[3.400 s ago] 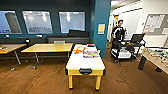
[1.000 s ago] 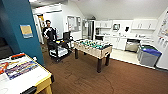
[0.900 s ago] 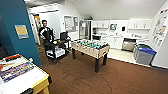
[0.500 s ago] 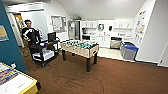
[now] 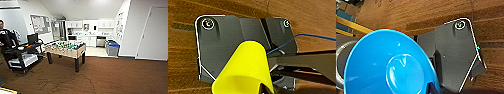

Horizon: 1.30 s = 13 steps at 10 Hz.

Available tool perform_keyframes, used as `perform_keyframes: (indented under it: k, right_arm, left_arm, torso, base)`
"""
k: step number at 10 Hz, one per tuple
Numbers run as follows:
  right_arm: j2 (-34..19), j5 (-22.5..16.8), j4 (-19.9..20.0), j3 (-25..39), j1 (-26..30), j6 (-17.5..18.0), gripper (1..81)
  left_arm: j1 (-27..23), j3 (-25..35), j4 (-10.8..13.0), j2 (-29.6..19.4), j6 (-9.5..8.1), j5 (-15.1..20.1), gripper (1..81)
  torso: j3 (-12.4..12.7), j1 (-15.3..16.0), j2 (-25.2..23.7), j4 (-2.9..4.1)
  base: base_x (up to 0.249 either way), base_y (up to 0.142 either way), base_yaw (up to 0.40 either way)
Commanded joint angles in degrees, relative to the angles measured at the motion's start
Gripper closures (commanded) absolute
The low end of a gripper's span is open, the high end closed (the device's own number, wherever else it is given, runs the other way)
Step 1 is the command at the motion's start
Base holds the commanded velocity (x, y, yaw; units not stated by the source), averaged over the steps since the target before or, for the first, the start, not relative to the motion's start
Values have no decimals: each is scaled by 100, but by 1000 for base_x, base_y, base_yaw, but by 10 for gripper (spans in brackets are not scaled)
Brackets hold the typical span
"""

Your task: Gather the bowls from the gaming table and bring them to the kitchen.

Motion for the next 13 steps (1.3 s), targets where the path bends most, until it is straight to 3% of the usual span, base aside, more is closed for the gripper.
perform_keyframes:
  k: [1,6,13]
  right_arm:
    - [-138,-210,-182,32,175,-3,811]
    - [-138,-210,-182,58,175,-12,811]
    - [-121,-210,-190,41,175,-39,811]
  left_arm:
    - [-251,75,55,-112,51,266,811]
    - [-267,75,38,-103,51,266,811]
    - [-276,-4,3,-42,42,257,811]
  torso:
    - [0,0,0,0]
    - [0,-5,0,0]
    - [0,-5,0,0]
  base:
    - [0,0,-395]
    - [0,0,-353]
    - [0,-9,0]
